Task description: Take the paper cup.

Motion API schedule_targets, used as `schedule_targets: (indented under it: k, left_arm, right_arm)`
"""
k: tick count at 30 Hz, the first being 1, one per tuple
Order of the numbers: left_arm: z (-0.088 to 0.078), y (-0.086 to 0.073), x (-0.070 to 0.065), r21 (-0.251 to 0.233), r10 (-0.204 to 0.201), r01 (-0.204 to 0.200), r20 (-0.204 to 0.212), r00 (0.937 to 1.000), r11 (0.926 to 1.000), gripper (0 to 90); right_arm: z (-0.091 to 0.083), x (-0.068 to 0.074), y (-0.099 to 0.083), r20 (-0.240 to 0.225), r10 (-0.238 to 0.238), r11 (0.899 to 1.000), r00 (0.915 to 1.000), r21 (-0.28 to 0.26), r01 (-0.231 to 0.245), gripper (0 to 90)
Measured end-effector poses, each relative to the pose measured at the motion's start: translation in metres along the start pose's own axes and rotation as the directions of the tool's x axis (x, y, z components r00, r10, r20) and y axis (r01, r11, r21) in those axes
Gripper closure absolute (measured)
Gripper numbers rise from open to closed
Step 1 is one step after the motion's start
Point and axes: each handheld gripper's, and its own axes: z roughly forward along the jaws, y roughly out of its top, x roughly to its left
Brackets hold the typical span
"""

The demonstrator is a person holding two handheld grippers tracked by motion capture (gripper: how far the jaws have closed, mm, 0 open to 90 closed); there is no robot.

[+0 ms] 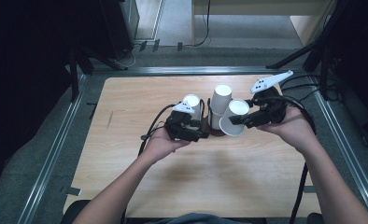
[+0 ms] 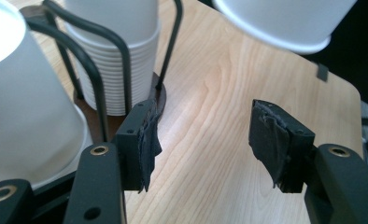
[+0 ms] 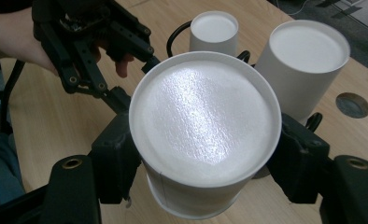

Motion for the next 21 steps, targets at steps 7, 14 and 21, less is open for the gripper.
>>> schedule_targets:
  k: [7,14,21]
  left_arm:
    - [-0.006,-0.010,0.004,0.040,0.032,-0.032,0.013,0.9994,0.9987,42.2]
    - [-0.014,-0.019,0.007,0.041,0.032,-0.033,0.033,0.9989,0.9986,41.2]
    - [-0.017,-0.028,0.009,0.047,0.030,-0.034,0.079,0.9964,0.9983,39.6]
  right_arm:
    - [0.020,0.009,-0.017,-0.023,0.003,1.000,0.9997,-0.003,-0.003,32.1]
    - [0.037,0.016,-0.026,-0.050,-0.001,1.000,0.9987,-0.019,0.000,32.1]
    - [0.055,0.026,-0.037,-0.101,-0.009,1.000,0.9949,-0.018,0.007,32.0]
